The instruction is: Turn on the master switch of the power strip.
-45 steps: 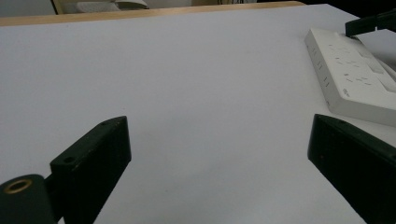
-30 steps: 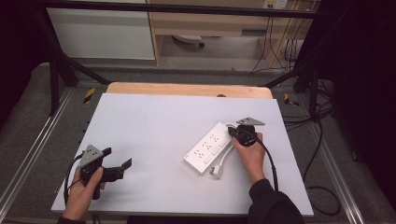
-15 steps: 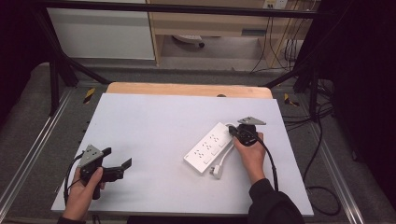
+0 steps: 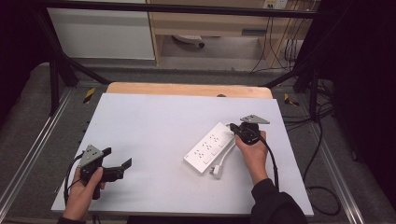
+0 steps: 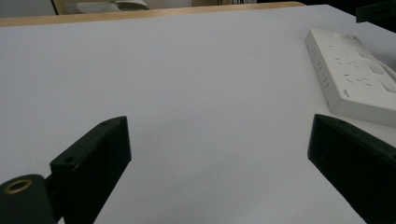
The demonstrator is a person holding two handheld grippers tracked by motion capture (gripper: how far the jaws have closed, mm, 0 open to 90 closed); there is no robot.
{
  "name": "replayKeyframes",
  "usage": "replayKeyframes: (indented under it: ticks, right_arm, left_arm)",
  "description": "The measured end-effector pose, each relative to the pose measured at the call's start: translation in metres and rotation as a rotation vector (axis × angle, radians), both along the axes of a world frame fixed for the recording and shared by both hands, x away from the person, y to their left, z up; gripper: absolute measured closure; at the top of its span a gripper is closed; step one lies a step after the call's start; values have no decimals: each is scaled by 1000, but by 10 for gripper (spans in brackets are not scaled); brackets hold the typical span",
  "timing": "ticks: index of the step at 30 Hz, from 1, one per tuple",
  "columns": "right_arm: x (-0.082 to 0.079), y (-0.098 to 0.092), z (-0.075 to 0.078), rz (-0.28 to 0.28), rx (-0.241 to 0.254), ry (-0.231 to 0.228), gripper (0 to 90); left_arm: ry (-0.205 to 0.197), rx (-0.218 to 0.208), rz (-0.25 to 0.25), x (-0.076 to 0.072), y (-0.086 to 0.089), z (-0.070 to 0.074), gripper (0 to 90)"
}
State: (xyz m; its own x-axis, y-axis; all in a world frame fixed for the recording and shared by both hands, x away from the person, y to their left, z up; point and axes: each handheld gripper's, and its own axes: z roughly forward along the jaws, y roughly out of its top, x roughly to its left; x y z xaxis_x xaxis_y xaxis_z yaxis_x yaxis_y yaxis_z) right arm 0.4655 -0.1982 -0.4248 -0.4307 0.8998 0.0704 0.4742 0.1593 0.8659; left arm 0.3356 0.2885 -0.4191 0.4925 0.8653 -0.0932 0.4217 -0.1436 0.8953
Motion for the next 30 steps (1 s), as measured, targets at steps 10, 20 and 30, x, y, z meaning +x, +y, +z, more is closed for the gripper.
replayKeyframes:
  ticks: [10, 20, 30]
  right_arm:
    - [-2, 1, 7, 7, 6, -11, 861]
    - [-4, 0, 15, 7, 38, -19, 793]
    - [-6, 2, 24, 22, 41, -41, 693]
  left_arm:
    - [0, 0, 0, 0, 0, 0, 60]
    - [1, 2, 0, 0, 0, 0, 60]
    - [2, 3, -2, 0, 0, 0, 60]
